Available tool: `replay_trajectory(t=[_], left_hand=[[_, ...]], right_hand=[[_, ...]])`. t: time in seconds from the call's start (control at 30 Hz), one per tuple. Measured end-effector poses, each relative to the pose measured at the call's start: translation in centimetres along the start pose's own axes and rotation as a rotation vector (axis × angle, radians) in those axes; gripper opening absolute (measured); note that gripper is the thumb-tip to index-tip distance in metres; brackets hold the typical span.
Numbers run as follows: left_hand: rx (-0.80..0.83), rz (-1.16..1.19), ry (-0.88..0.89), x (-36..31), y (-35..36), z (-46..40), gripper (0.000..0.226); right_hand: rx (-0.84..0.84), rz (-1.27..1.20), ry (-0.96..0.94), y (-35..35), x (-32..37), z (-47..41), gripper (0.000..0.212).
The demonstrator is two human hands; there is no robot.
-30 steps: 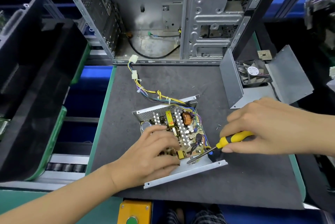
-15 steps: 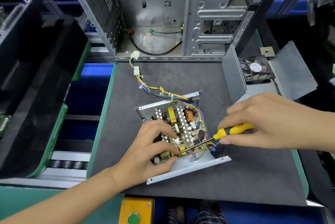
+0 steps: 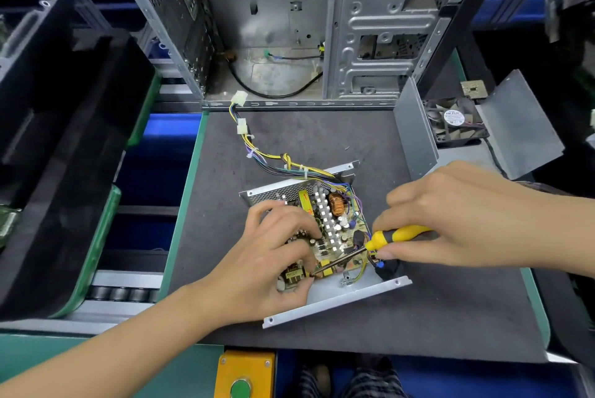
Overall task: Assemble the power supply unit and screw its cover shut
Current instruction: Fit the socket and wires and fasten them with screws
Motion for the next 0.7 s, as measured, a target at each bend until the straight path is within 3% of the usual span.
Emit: replay_trajectory(t=[0.3, 0.43, 0.6, 0.7], left_hand=[[0.030, 0.083, -0.065, 0.2, -1.0, -0.1, 0.013], [0.001, 0.165, -0.093, 0.3, -1.3, 0.0, 0.006], [-0.009, 0.183, -0.099, 0.5, -1.4, -0.3, 0.004], [-0.016, 0.210, -0.119, 0.5, -1.2, -0.5, 0.004]], right_hand=[[-0.006, -0.021, 0.006, -0.5, 0.0, 0.2, 0.049], [-0.014, 0.032, 0.014, -0.3, -0.3, 0.3, 0.059], [-0.038, -0.083, 0.048, -1.1, -0.5, 0.7, 0.041], [-0.037, -0.119, 0.066, -1.4, -0.7, 1.1, 0.041]])
Point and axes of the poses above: each hand's wrist, its own z-axis away from the middle knuckle, its own y-axis out of the palm, x = y × z, the point moved 4 cm from there along -z, towards the middle knuckle, and after that the axes turned 2 degrees about -x, right-handed, at the moved point
